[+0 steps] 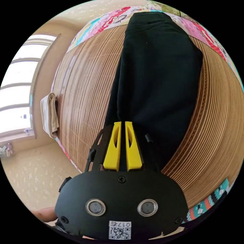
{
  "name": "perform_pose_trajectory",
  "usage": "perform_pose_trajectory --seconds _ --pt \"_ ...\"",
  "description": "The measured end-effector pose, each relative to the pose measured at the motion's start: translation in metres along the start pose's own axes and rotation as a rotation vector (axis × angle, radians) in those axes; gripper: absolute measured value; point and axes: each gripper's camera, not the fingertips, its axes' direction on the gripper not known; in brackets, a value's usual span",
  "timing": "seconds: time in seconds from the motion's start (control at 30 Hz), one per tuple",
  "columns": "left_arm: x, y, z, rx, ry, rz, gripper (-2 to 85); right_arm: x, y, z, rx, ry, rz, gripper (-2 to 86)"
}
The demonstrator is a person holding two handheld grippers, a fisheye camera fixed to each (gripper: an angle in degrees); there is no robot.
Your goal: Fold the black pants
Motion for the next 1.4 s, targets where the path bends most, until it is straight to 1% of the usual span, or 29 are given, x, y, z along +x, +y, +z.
perform_pose_trajectory --seconds 0.03,0.1,0.17,0.2,0.27,0.33,0.37,0.43,0.5,0.53,0.57,0.63,0.7,0.73,0.8,0.87,0.9,0.93,1.0,1.07,1.2,1.27,1.33,1.4 --pt "0.002 0.004 0.002 -0.003 0.032 0.031 3.6 0.008 -0.004 -0.007 0.012 -0.098 -0.013 4.1" --pt "0.003 0.010 -0.001 0.020 0.016 0.045 3.6 0.016 -0.003 -0.018 0.069 -0.217 -0.039 3.6" --pt "0.001 0.016 -0.006 0.062 -0.135 0.015 3.6 0.023 -0.004 -0.015 0.071 -0.236 -0.050 3.5" --pt "0.000 0.017 -0.006 0.070 -0.165 0.001 3.7 0.027 -0.006 -0.006 0.064 -0.239 -0.080 3.5" --pt "-0.006 0.023 -0.006 0.085 -0.227 -0.047 3.8 0.041 -0.010 0.012 0.010 -0.338 -0.150 3.5" --pt "-0.016 0.025 -0.001 0.052 -0.294 -0.110 4.1 0.063 -0.009 0.028 -0.128 -0.602 -0.272 4.2" --pt "-0.025 0.026 0.004 0.009 -0.347 -0.168 4.7 0.068 -0.005 0.027 -0.137 -0.615 -0.291 4.7" --pt "-0.032 0.031 0.009 -0.005 -0.411 -0.207 6.8 0.091 0.025 0.013 -0.116 -0.474 -0.296 6.6" --pt "-0.028 0.038 0.008 0.062 -0.419 -0.186 7.7 0.112 0.055 0.007 -0.122 -0.397 -0.263 8.1" --pt "-0.020 0.043 0.005 0.140 -0.424 -0.144 7.3 0.128 0.076 0.008 -0.140 -0.381 -0.235 8.7" --pt "-0.011 0.045 0.003 0.210 -0.428 -0.096 6.5 0.136 0.087 0.010 -0.154 -0.382 -0.222 8.8" --pt "0.001 0.042 0.004 0.275 -0.434 -0.037 6.7 0.165 0.129 0.029 -0.256 -0.387 -0.155 9.4" --pt "0.016 0.032 0.010 0.316 -0.481 0.009 8.5 0.182 0.157 0.051 -0.339 -0.403 -0.090 9.9" --pt "0.028 0.024 0.015 0.345 -0.529 0.051 9.4 0.191 0.174 0.063 -0.371 -0.453 -0.051 9.8" --pt "0.042 0.002 0.029 0.319 -0.573 0.113 10.0 0.197 0.191 0.078 -0.397 -0.525 -0.004 9.9" --pt "0.045 -0.031 0.054 0.189 -0.652 0.113 10.4 0.196 0.200 0.089 -0.421 -0.549 -0.004 10.3" --pt "0.044 -0.037 0.061 0.153 -0.665 0.114 9.7 0.194 0.202 0.095 -0.437 -0.558 -0.016 10.7" --pt "0.046 -0.044 0.072 0.105 -0.719 0.123 8.3 0.191 0.203 0.101 -0.455 -0.567 -0.027 11.3" --pt "0.058 -0.043 0.083 0.046 -0.788 0.205 4.4 0.188 0.202 0.107 -0.481 -0.580 -0.042 12.2" --pt "0.067 -0.032 0.080 0.033 -0.771 0.270 3.8 0.185 0.201 0.110 -0.487 -0.579 -0.071 12.7" --pt "0.047 -0.023 0.066 0.119 -0.737 0.149 4.2 0.189 0.200 0.111 -0.462 -0.468 -0.082 12.7" --pt "0.032 -0.026 0.071 0.121 -0.709 0.071 5.9 0.196 0.198 0.112 -0.441 -0.492 -0.048 12.8" --pt "0.028 -0.021 0.073 0.149 -0.717 0.051 7.0 0.207 0.196 0.115 -0.416 -0.535 -0.002 13.2" --pt "0.020 -0.014 0.073 0.192 -0.669 0.028 7.2 0.215 0.195 0.120 -0.408 -0.571 0.047 13.4"
